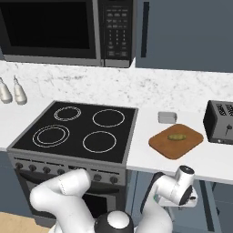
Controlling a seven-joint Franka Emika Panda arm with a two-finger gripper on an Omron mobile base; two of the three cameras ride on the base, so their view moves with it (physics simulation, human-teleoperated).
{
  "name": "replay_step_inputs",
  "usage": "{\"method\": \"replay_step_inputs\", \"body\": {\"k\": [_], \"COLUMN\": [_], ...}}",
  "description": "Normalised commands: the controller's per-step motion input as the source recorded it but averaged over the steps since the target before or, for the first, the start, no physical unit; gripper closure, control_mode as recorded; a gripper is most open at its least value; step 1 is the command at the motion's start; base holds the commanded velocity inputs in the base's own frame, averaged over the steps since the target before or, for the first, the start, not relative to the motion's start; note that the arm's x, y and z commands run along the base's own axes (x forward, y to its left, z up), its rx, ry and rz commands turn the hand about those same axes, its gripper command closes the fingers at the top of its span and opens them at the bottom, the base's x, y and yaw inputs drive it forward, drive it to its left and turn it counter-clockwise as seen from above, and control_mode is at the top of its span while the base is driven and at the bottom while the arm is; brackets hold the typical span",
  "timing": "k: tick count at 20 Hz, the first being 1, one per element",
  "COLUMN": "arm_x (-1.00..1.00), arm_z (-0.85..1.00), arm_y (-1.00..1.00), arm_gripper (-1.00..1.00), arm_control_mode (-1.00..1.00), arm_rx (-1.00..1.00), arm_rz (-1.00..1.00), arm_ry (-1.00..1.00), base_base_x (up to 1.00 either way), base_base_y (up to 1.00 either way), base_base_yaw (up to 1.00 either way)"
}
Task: Place the appropriate cutting tool for cutting the potato skin on the cutting board.
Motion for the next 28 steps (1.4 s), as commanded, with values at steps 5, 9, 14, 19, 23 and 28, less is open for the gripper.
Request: {"method": "replay_step_inputs", "body": {"k": [5, 9, 14, 19, 23, 28], "arm_x": [-0.07, -0.43, -0.75, -0.19, -0.13, -0.02], "arm_z": [-0.46, -0.58, -0.41, 0.26, 0.98, 1.0], "arm_y": [-0.02, 0.0, 0.0, 0.0, 0.12, 0.06], "arm_gripper": [1.0, 1.0, 1.0, 1.0, 1.0, 1.0], "arm_control_mode": [-1.0, -1.0, -1.0, -1.0, -1.0, -1.0], "arm_rx": [0.0, 0.0, 0.0, 0.0, 0.0, 0.0], "arm_rz": [0.0, 0.0, 0.0, 0.01, 0.06, 0.04], "arm_ry": [0.0, 0.0, 0.0, 0.0, 0.0, 0.02], "base_base_x": [0.0, 0.0, 0.0, 0.0, 0.0, 0.0], "base_base_y": [0.0, 0.0, 0.0, 0.0, 0.0, 0.0], "base_base_yaw": [0.0, 0.0, 0.0, 0.0, 0.0, 0.0]}}
